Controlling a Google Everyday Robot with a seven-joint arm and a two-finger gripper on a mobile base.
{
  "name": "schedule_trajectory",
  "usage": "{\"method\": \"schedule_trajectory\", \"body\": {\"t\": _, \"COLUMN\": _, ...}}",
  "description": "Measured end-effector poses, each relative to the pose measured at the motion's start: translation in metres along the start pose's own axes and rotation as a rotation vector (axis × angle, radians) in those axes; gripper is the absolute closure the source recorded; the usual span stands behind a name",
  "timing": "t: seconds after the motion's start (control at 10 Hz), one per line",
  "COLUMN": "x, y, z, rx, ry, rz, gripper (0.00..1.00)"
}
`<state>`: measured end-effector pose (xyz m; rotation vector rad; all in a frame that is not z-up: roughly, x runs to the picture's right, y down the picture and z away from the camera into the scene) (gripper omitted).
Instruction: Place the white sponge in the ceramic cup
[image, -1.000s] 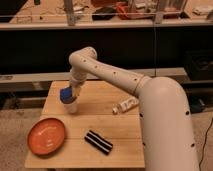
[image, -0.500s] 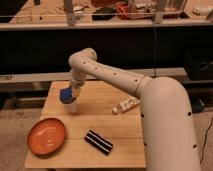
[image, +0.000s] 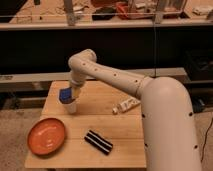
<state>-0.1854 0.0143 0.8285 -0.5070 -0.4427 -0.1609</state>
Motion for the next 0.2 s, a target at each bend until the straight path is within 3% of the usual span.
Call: {"method": "schedule_trajectory", "body": {"t": 0.2, "x": -0.0009, "y": 0.0011, "z": 0.0011, "rx": 0.007, "ry": 0.002, "rz": 0.008, "gripper": 0.2}}
